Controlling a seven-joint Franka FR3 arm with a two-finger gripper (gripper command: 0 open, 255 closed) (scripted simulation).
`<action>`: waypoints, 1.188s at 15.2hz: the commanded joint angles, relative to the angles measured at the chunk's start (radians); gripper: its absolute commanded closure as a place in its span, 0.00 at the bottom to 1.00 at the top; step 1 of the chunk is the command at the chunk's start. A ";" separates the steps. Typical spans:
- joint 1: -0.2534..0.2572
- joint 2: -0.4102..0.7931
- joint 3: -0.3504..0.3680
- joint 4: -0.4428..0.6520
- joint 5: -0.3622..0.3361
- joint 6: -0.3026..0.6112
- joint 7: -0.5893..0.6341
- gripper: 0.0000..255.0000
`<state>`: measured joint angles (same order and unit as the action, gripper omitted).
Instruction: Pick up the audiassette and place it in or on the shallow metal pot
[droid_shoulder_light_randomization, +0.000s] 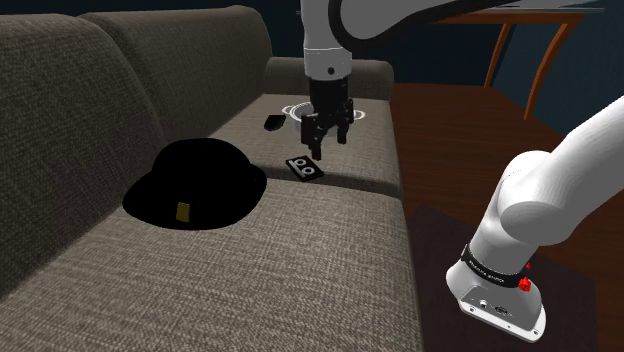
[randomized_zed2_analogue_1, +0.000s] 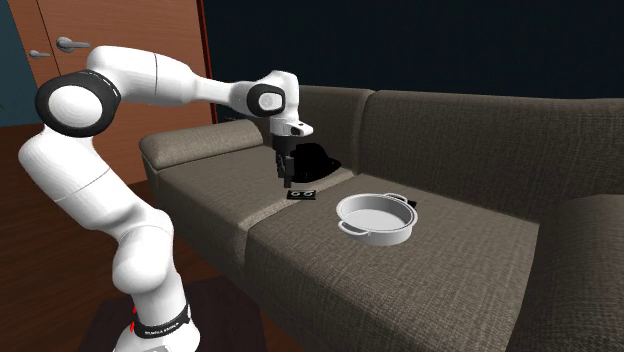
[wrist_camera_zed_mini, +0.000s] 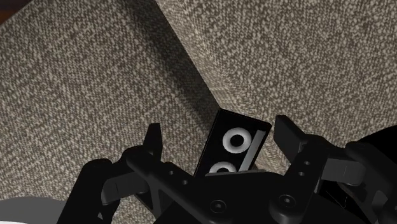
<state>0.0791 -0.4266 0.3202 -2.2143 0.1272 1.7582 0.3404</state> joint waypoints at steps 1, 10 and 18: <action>0.002 -0.003 0.003 -0.028 0.003 0.027 0.001 0.00; 0.003 -0.001 0.006 -0.062 0.005 0.061 0.000 0.00; 0.003 -0.001 0.006 -0.062 0.005 0.061 0.000 1.00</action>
<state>0.0824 -0.4280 0.3265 -2.2761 0.1321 1.8193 0.3405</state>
